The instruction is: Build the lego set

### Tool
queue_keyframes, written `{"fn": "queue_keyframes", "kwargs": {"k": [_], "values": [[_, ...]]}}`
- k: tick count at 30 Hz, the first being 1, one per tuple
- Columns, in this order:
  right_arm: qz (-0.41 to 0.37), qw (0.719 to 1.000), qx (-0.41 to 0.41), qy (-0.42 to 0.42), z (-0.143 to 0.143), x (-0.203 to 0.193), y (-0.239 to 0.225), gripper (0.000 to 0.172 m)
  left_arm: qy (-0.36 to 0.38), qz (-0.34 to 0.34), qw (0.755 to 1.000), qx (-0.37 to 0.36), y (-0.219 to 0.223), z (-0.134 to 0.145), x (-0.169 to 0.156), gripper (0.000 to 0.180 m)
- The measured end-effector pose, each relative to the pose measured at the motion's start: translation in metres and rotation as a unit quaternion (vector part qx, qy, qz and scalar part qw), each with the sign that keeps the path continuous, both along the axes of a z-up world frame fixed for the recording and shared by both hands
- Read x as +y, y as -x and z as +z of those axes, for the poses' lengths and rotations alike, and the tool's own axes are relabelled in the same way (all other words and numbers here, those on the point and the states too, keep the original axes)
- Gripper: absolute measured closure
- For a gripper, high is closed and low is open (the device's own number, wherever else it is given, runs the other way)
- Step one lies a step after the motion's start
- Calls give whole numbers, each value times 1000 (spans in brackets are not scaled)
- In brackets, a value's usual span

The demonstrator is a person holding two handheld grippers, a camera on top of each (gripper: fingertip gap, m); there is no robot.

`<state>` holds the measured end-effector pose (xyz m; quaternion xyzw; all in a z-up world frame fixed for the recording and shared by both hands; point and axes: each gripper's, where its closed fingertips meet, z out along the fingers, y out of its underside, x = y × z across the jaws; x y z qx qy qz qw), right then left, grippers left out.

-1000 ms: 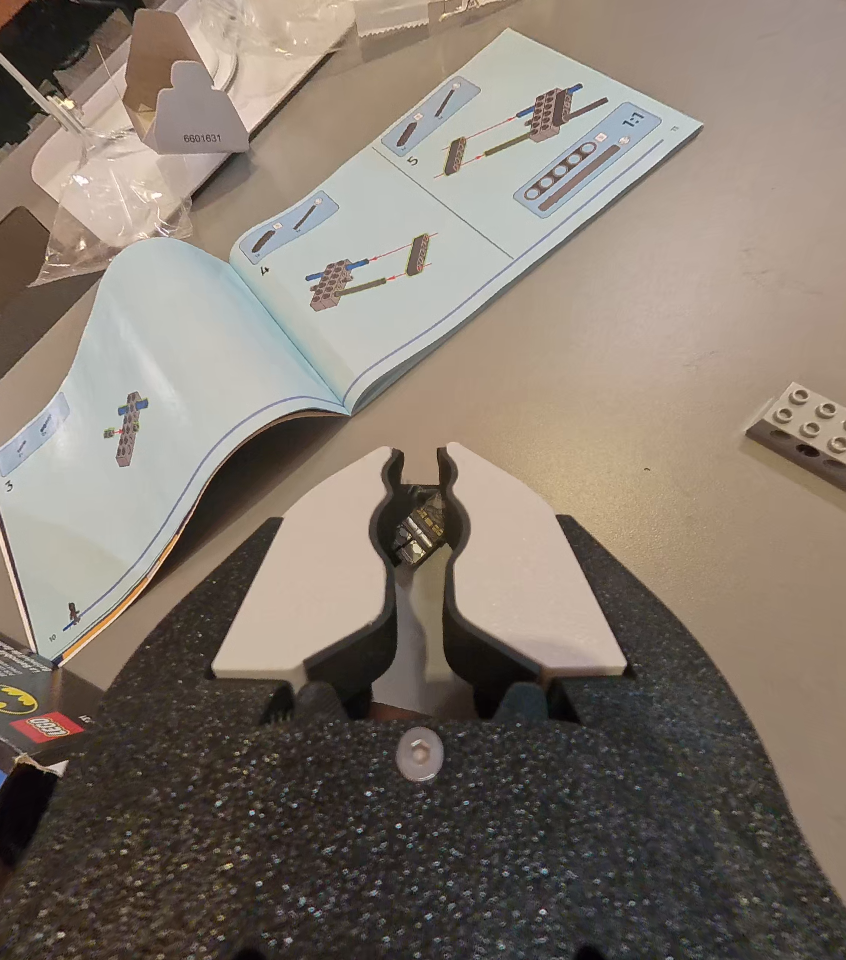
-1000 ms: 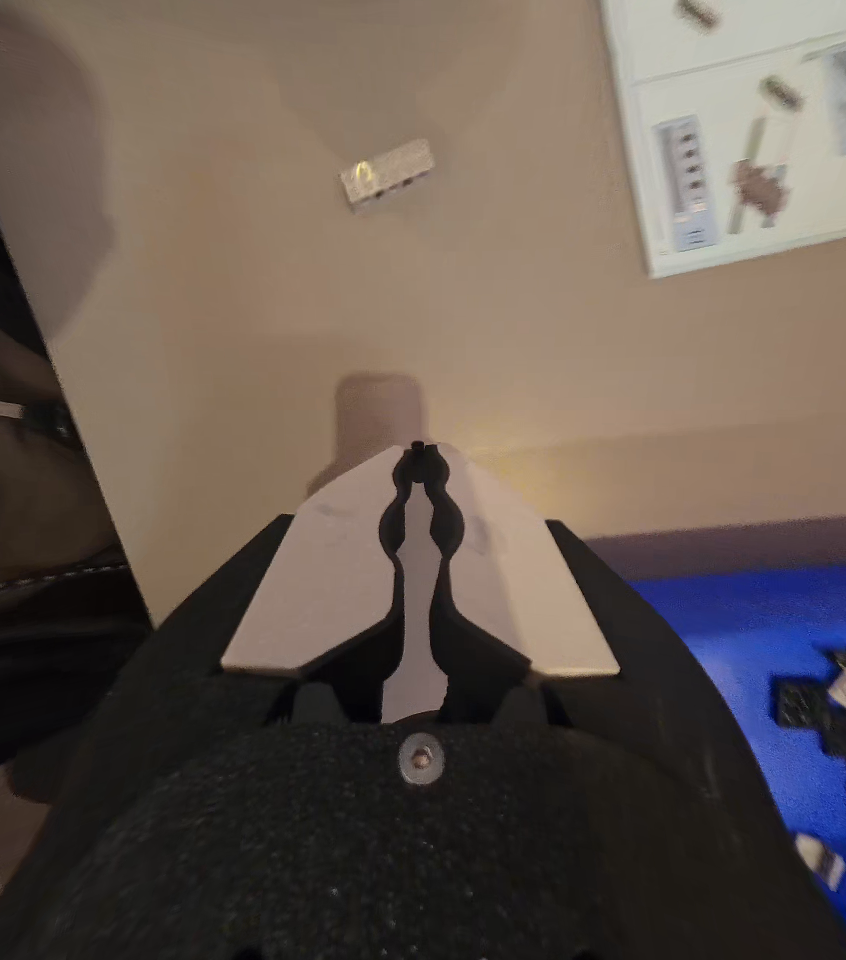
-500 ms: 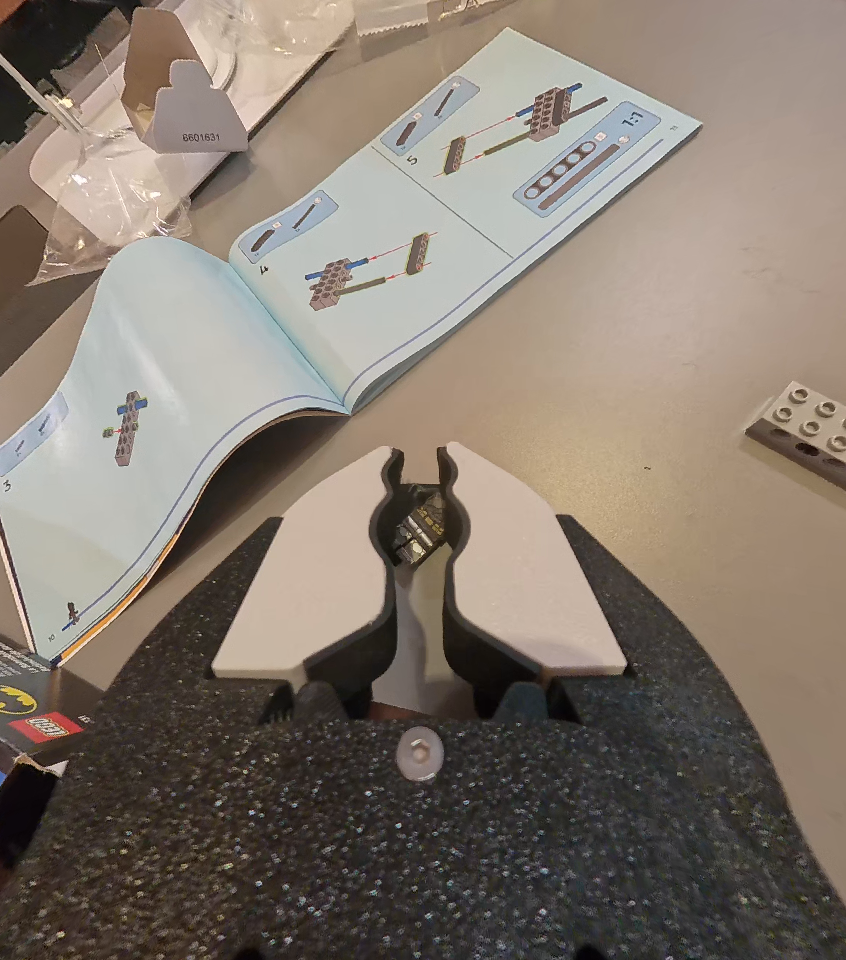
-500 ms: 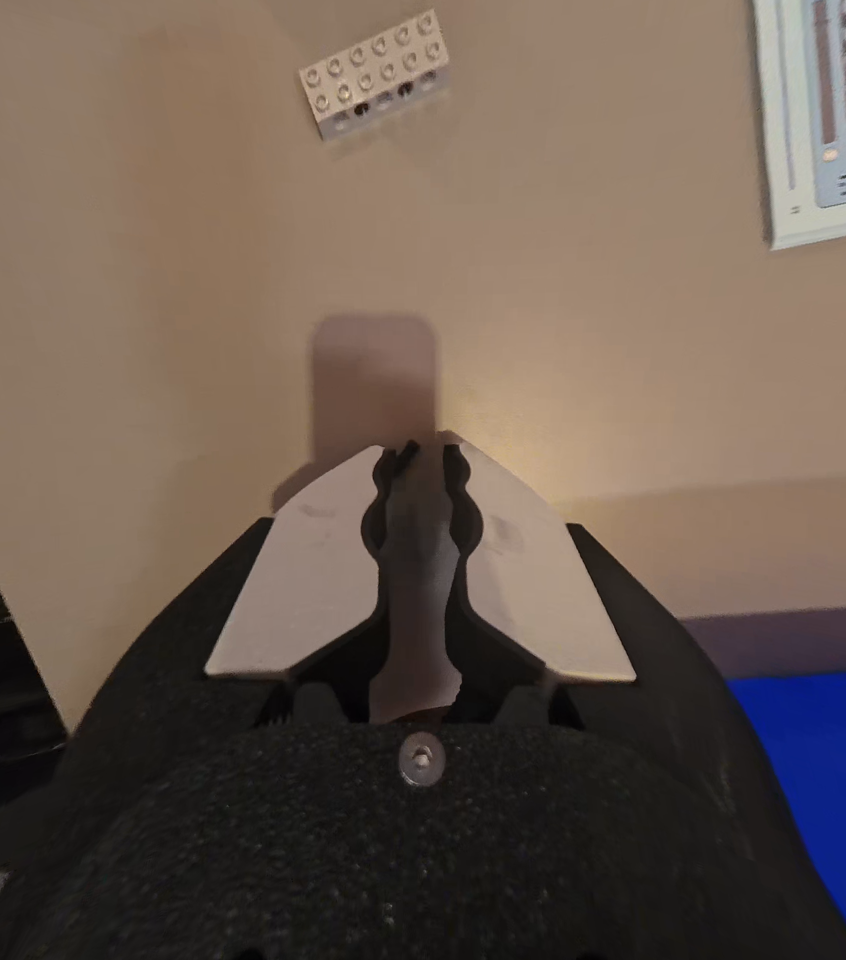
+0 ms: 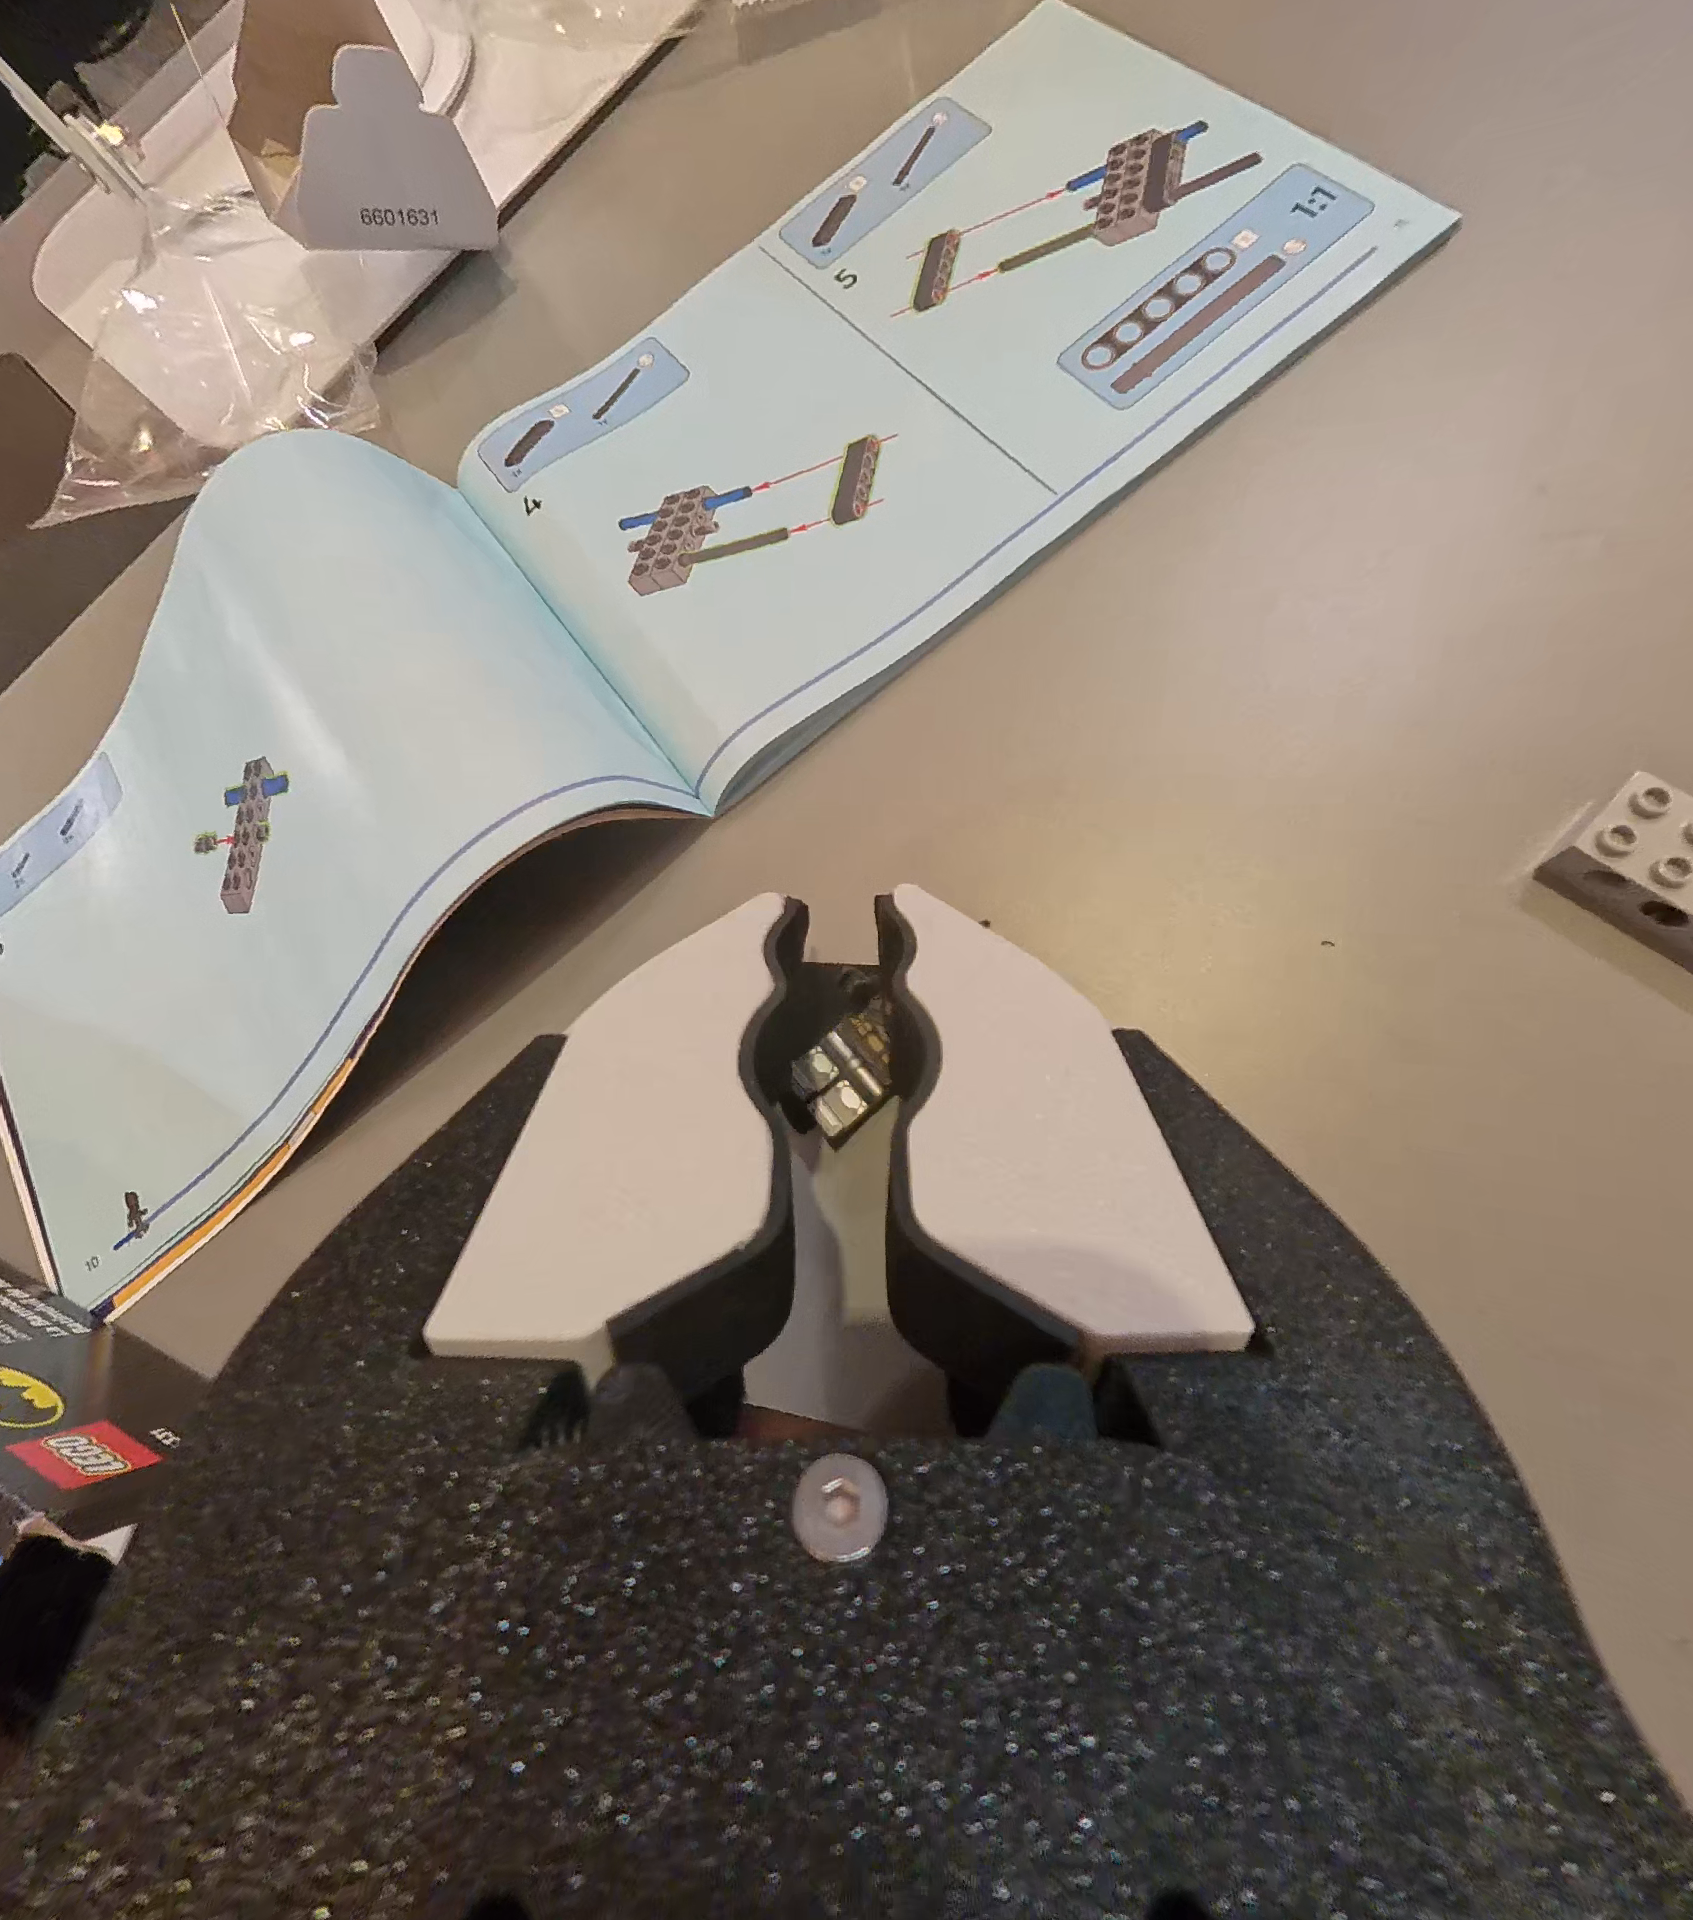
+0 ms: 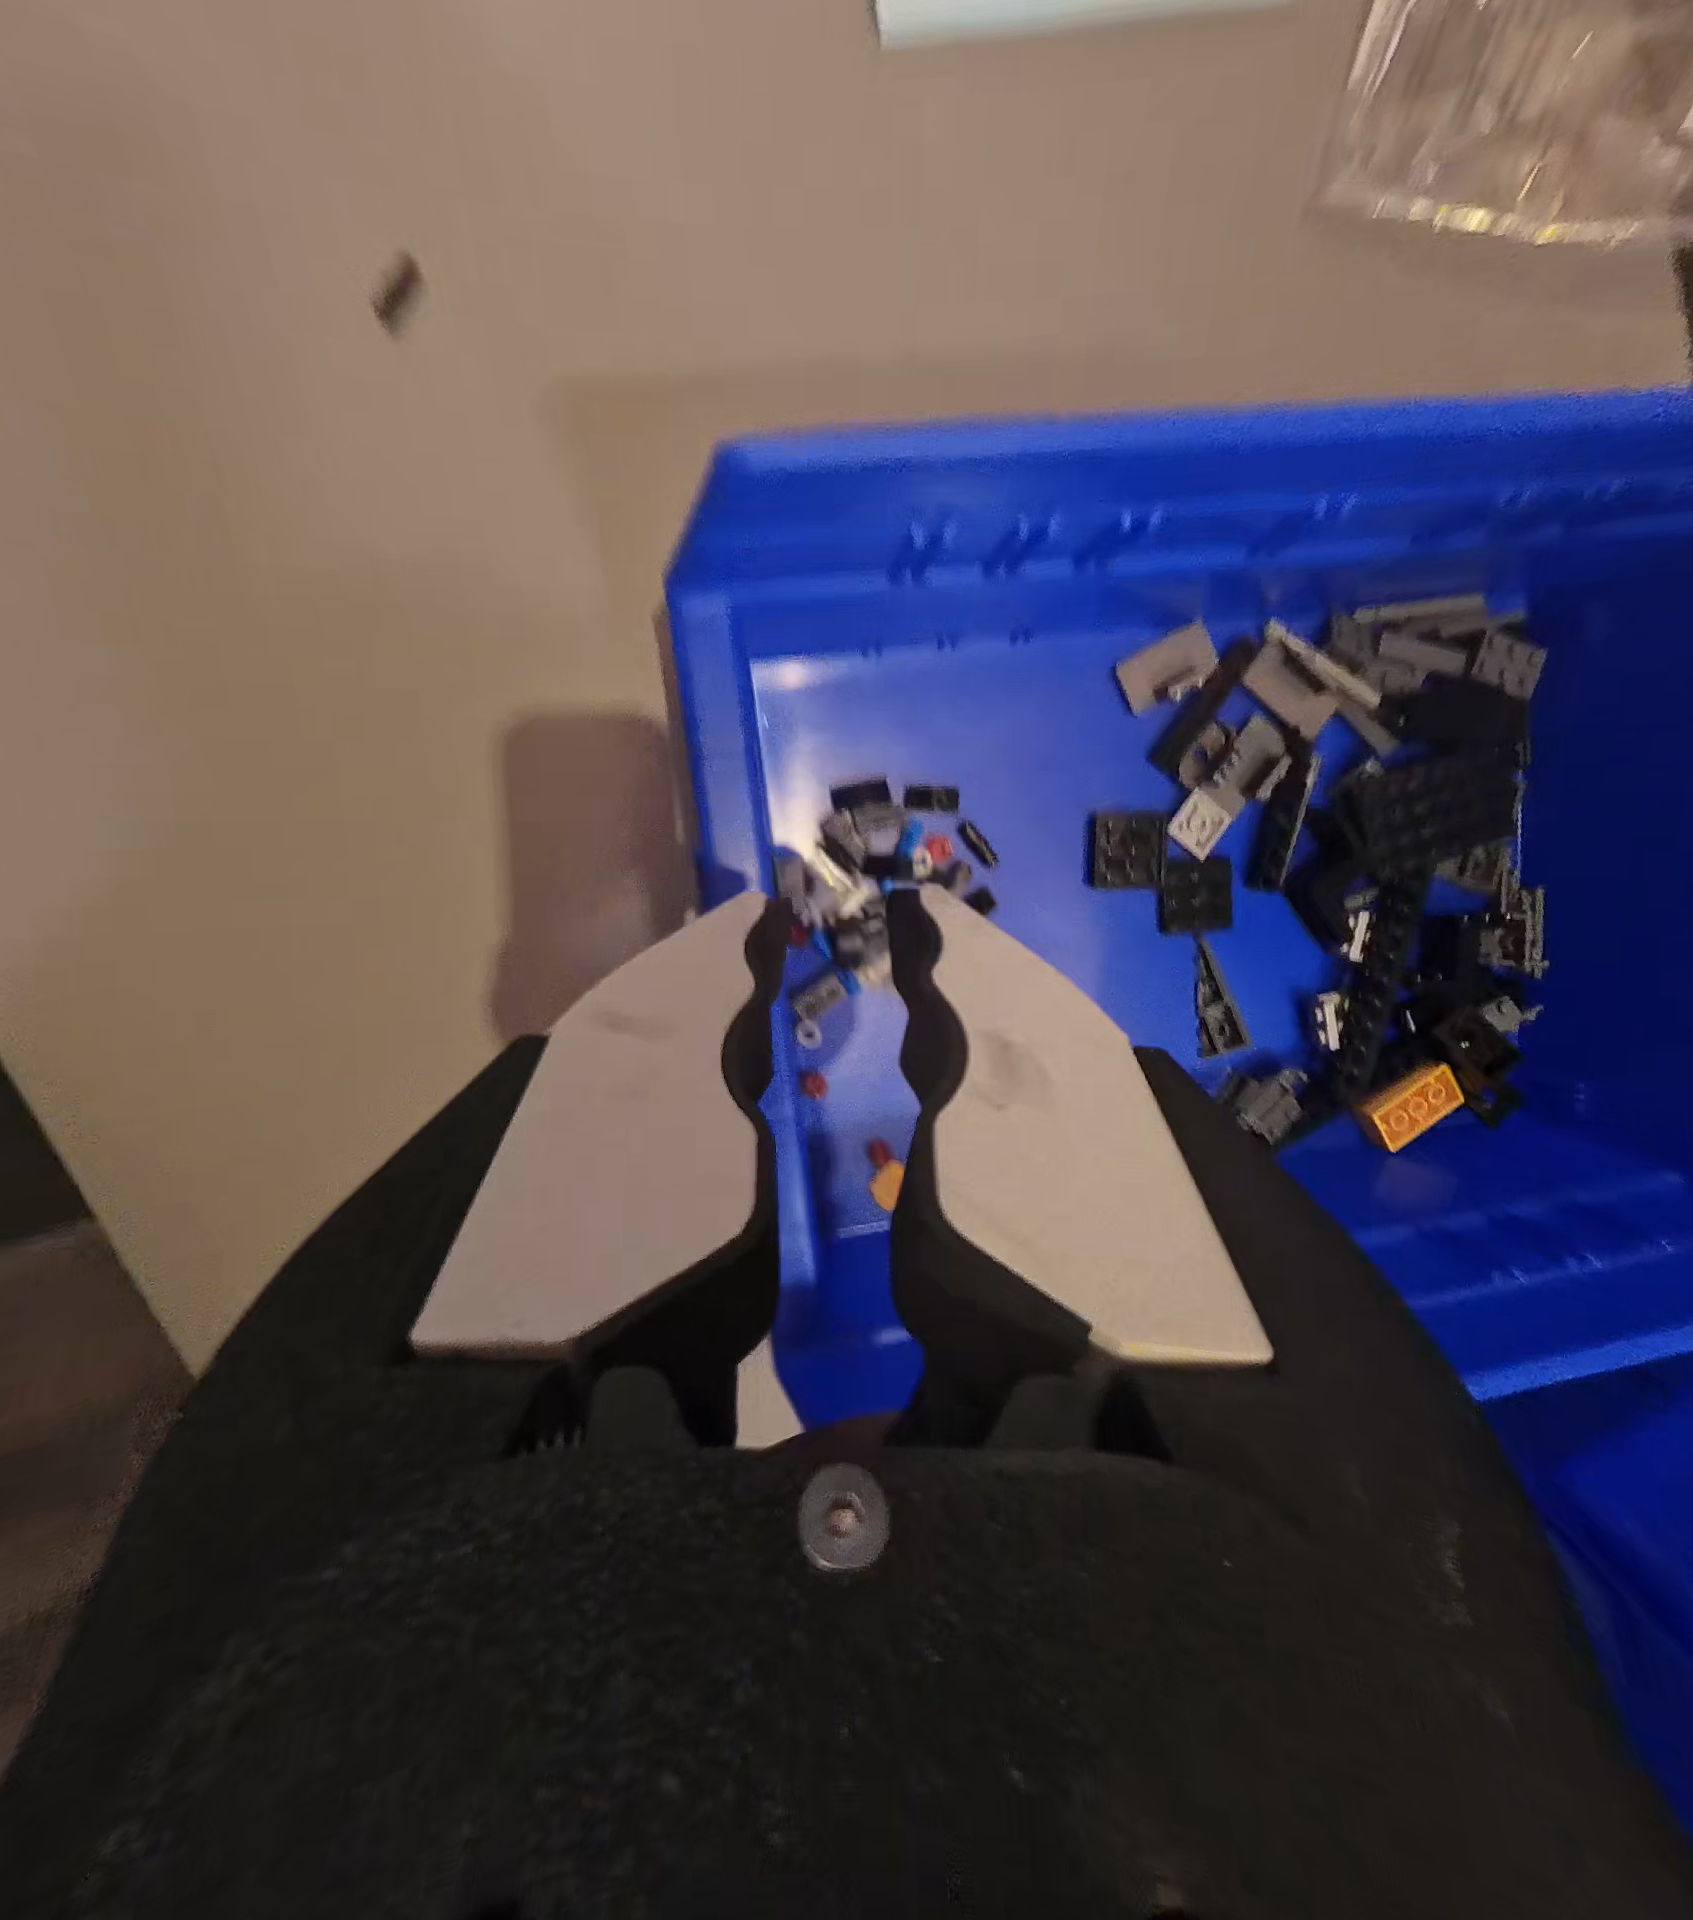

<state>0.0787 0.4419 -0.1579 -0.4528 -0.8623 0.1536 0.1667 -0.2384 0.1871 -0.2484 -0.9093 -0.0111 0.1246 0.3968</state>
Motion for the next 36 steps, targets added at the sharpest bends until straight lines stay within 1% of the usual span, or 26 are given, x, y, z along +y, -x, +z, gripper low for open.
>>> {"fn": "queue_keyframes", "kwargs": {"k": [3,6,9,13,17,21,24,26,29,36], "values": [[46,998,-49,-18,-24,14,-5,152,8,12,1000,4,4,-2,0,167],[86,993,-84,-11,-45,18,0,152,11,25,1000,7,7,-3,0,167],[109,988,-109,4,-59,18,5,153,9,33,999,12,10,-2,-1,167],[128,981,-145,1,-74,22,5,157,11,38,999,20,11,-2,-1,167],[142,977,-162,-4,-81,21,6,157,10,42,999,9,12,-2,-1,167],[130,973,-189,-21,-91,30,8,157,10,41,999,2,13,-3,-1,168],[138,969,-203,-10,-95,26,7,157,10,39,999,6,12,-3,-1,168],[135,970,-203,-8,-96,26,9,157,11,35,999,8,11,-3,-1,168],[126,969,-213,-26,-98,34,8,157,12,32,999,13,10,-3,-1,168],[123,971,-206,-16,-98,30,10,157,13,29,999,16,9,-3,-1,168]]}}
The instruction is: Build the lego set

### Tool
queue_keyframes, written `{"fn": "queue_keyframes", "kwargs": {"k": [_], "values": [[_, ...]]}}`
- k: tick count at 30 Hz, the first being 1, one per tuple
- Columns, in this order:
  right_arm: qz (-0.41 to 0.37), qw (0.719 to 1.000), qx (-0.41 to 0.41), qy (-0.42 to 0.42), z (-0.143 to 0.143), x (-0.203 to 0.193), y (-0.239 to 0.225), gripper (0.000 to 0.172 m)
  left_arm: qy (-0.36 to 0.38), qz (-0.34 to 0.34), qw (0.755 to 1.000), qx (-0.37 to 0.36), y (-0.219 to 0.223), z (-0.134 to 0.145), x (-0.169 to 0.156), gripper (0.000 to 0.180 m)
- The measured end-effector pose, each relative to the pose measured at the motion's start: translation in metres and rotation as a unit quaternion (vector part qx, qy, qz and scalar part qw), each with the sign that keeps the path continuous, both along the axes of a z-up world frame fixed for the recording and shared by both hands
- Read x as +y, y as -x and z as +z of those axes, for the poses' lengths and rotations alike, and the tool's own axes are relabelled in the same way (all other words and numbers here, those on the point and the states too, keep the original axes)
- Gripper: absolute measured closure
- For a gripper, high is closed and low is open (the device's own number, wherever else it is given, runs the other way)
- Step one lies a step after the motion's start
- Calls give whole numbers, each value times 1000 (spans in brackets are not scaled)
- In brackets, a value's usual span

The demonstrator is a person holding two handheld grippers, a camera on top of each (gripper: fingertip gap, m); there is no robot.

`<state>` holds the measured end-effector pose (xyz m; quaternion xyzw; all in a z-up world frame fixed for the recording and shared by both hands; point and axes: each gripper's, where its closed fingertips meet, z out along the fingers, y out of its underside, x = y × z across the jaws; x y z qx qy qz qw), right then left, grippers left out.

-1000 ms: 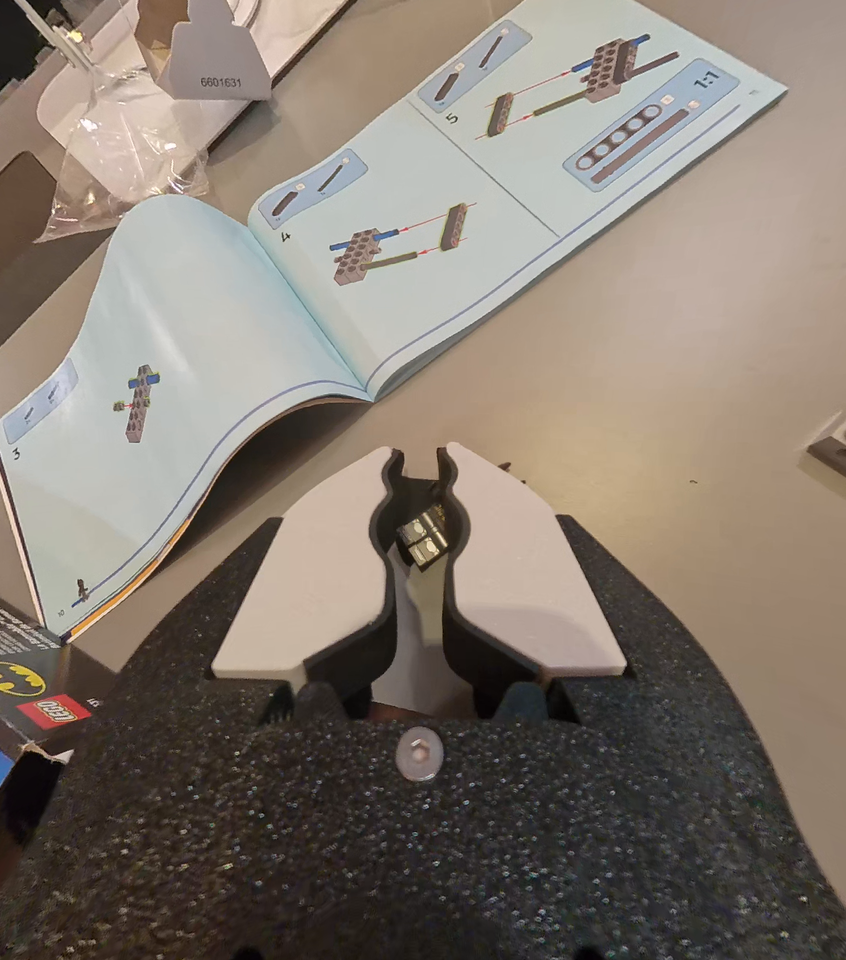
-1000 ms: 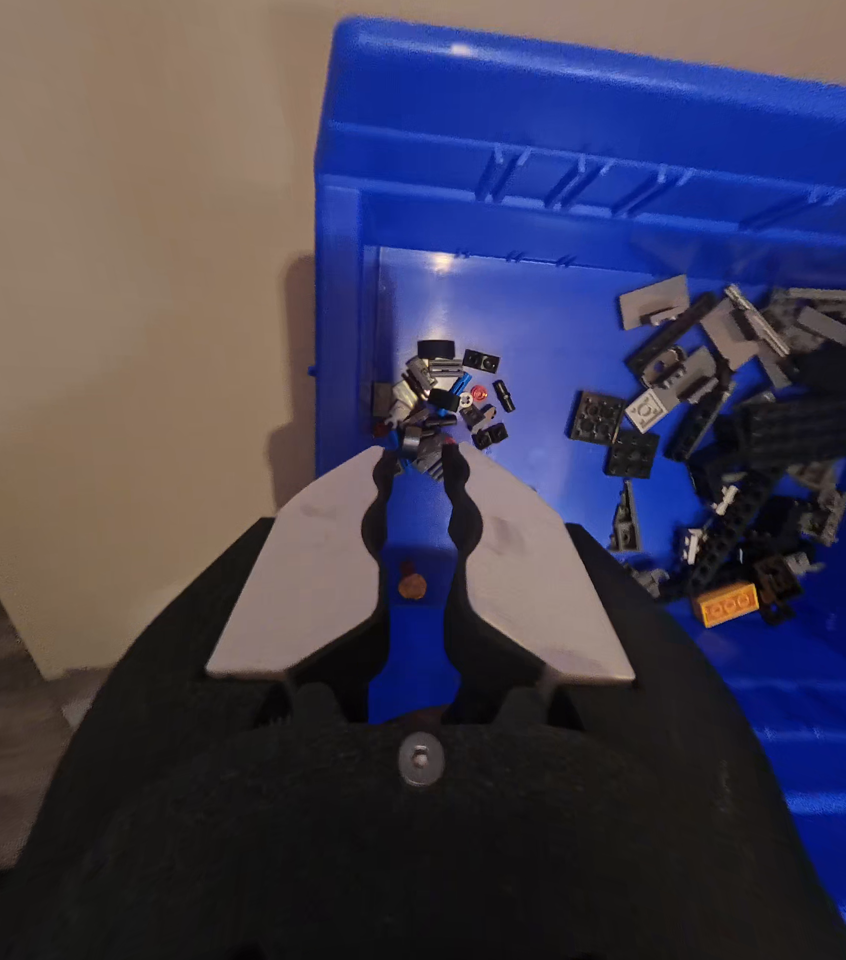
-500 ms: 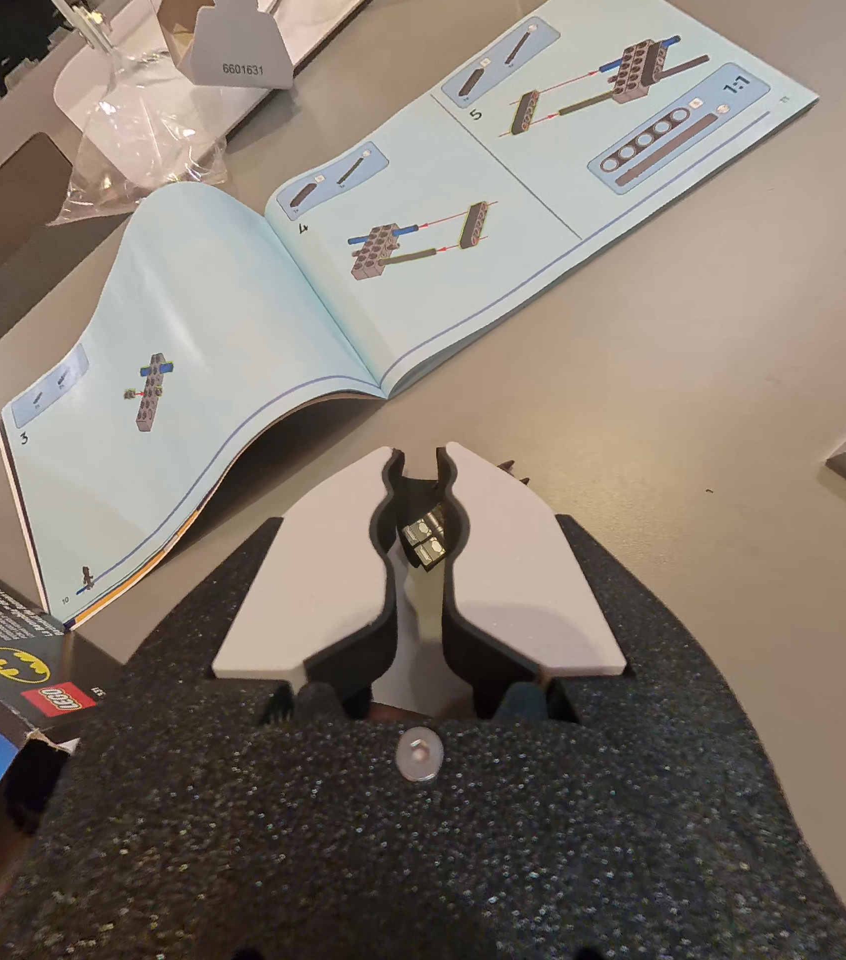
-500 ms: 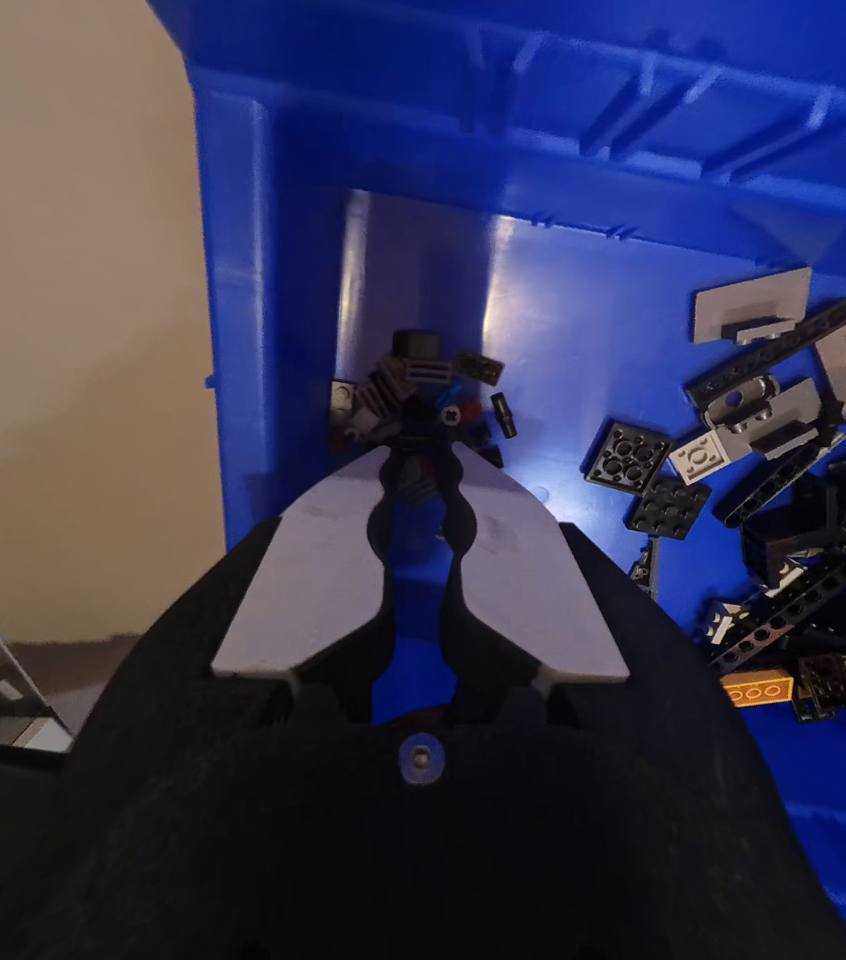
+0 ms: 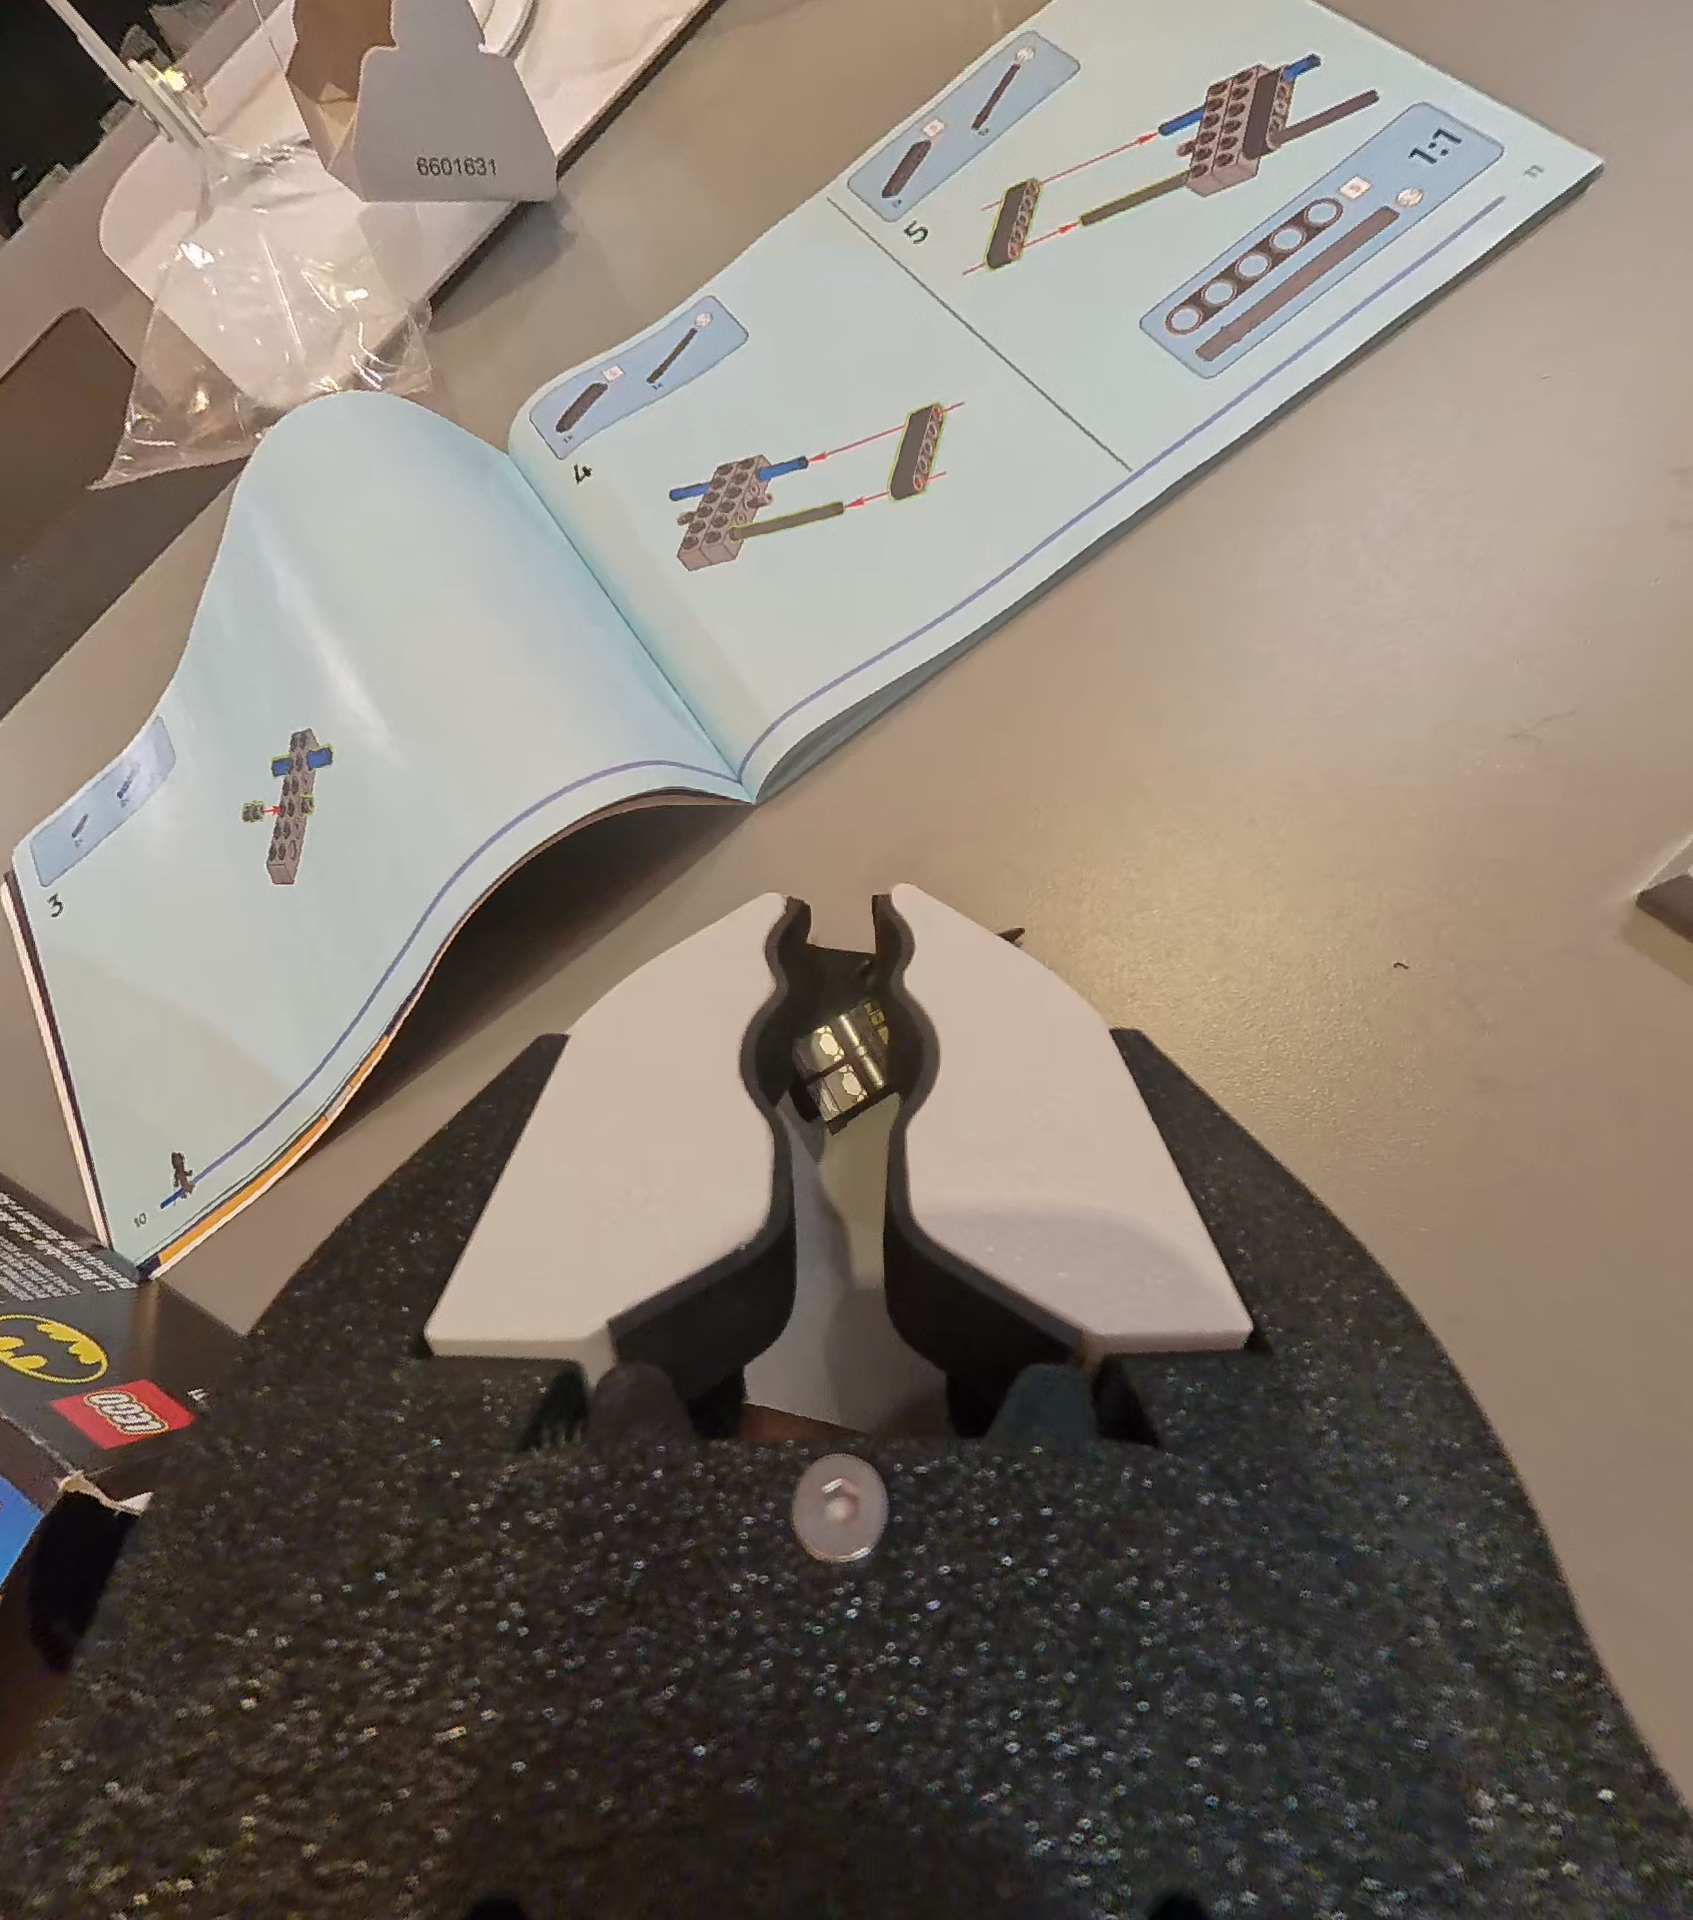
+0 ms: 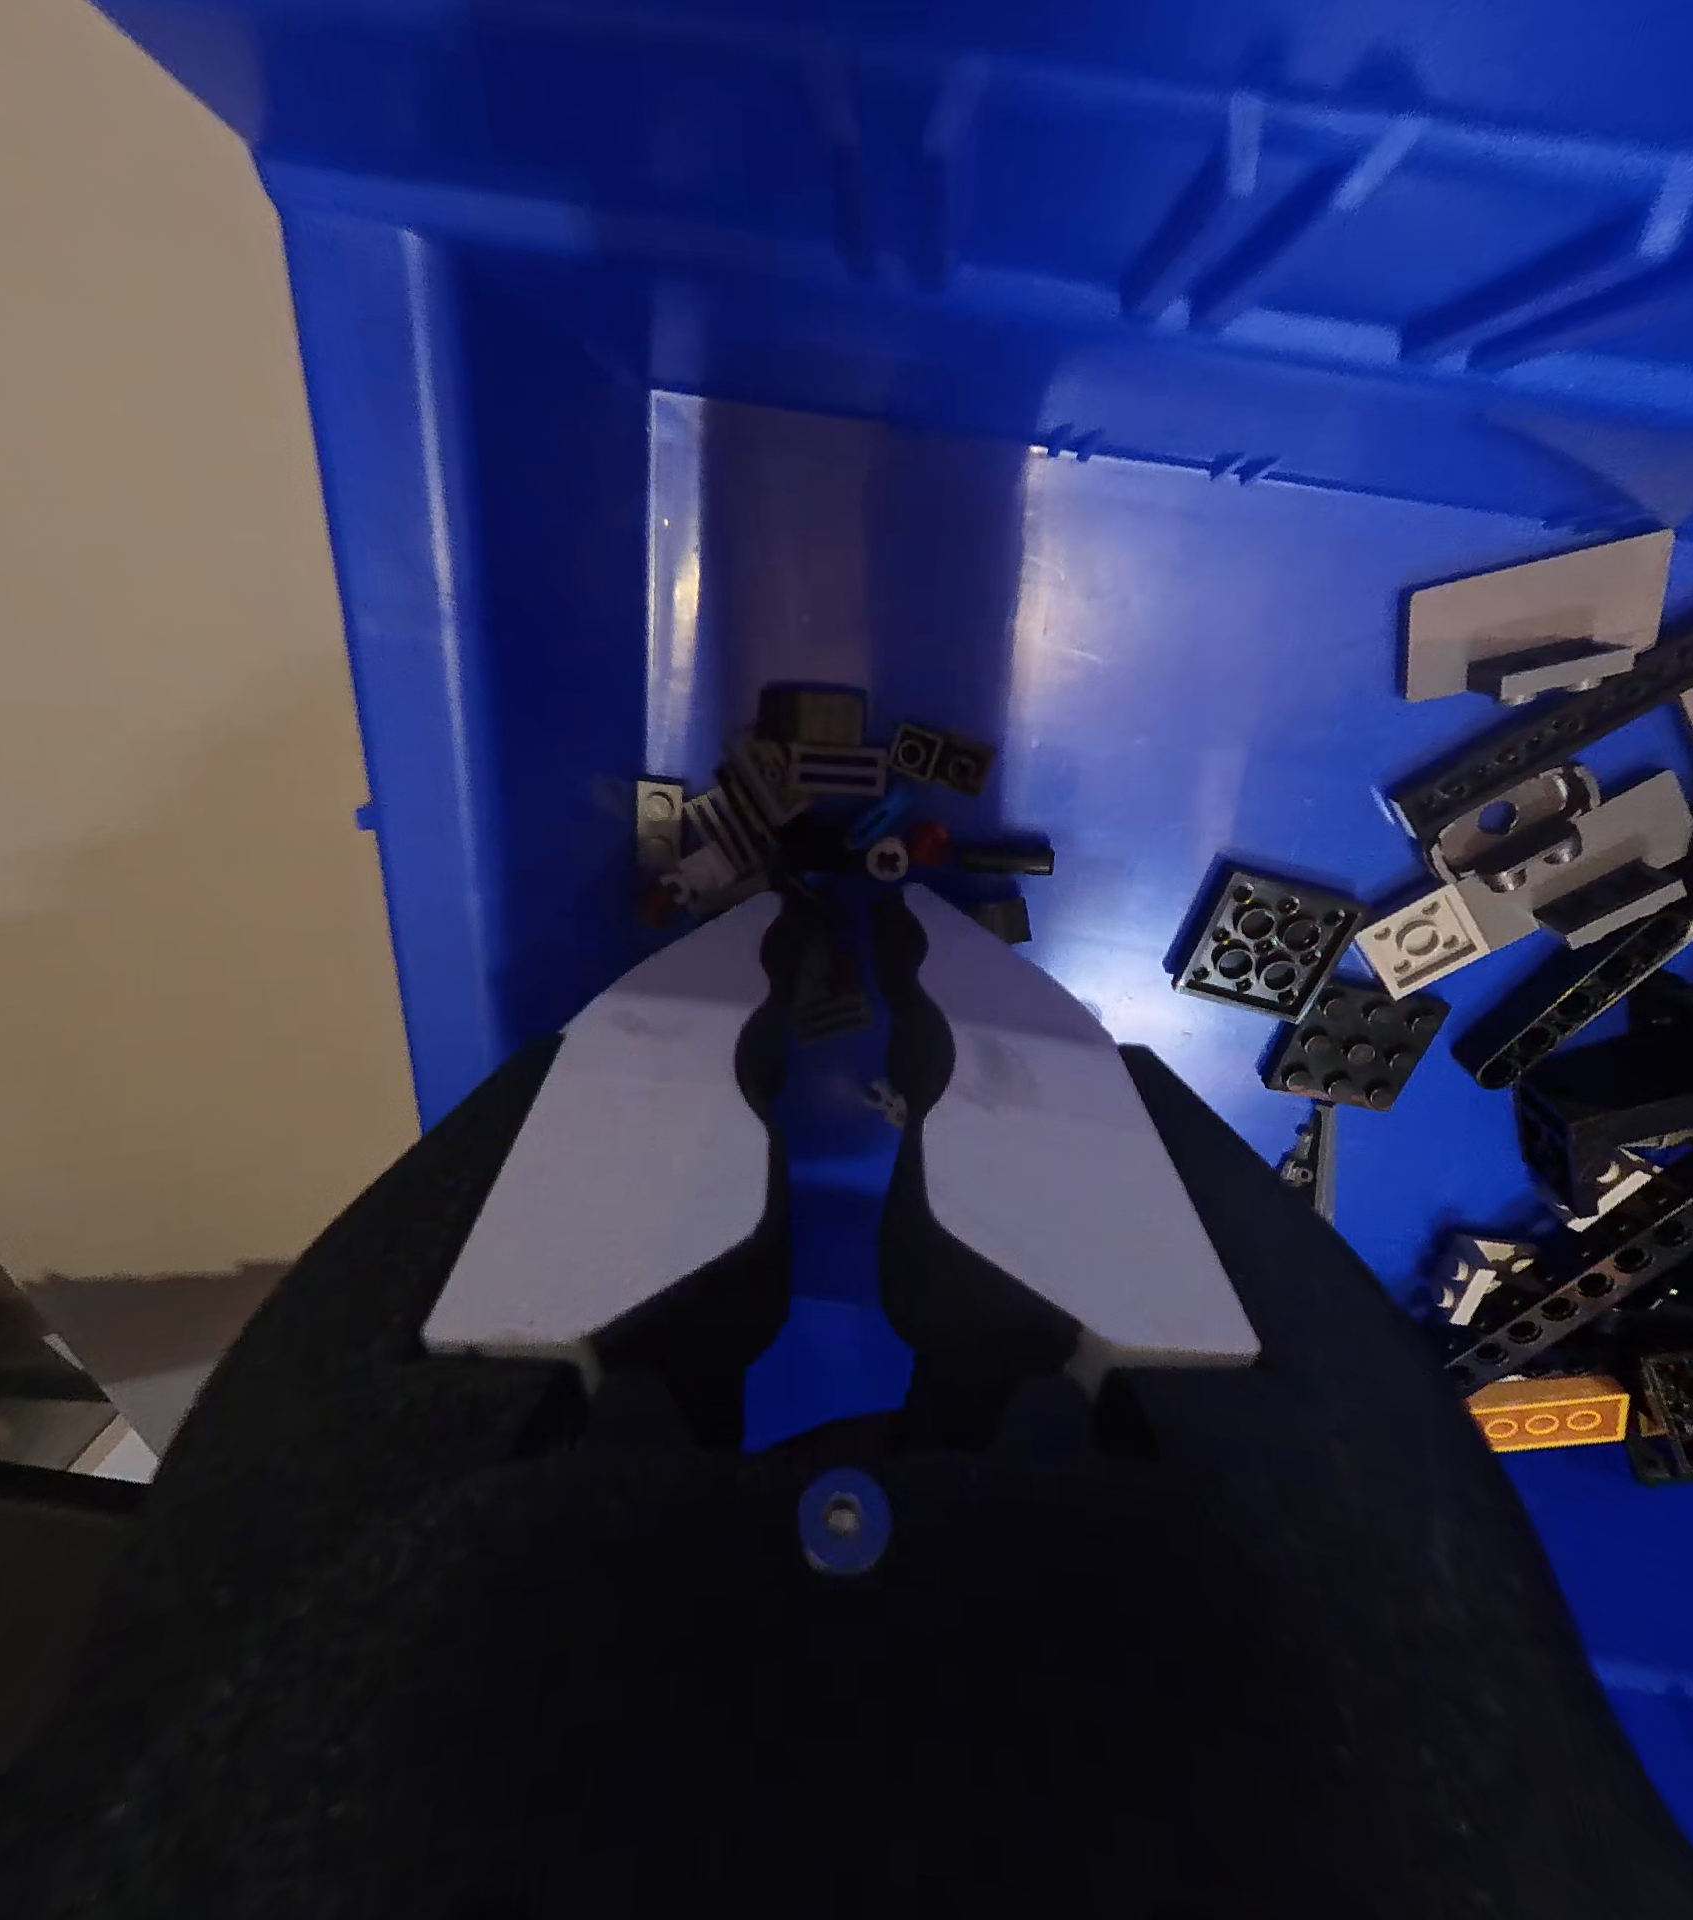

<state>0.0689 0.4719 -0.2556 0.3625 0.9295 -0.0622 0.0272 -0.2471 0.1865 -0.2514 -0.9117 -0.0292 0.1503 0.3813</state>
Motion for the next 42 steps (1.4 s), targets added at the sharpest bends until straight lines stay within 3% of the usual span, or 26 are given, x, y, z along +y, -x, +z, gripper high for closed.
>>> {"fn": "queue_keyframes", "kwargs": {"k": [7,22,34,42], "values": [[0,999,1,-40,-4,11,0,158,0,0,1000,1,0,0,0,168],[-12,999,20,-35,-1,10,5,165,1,-1,1000,7,-1,0,0,168],[-58,995,73,-28,30,0,0,166,-10,-19,999,27,-6,5,1,167],[-106,986,129,23,74,-41,7,166,-27,-20,999,1,-8,8,-7,167]]}}
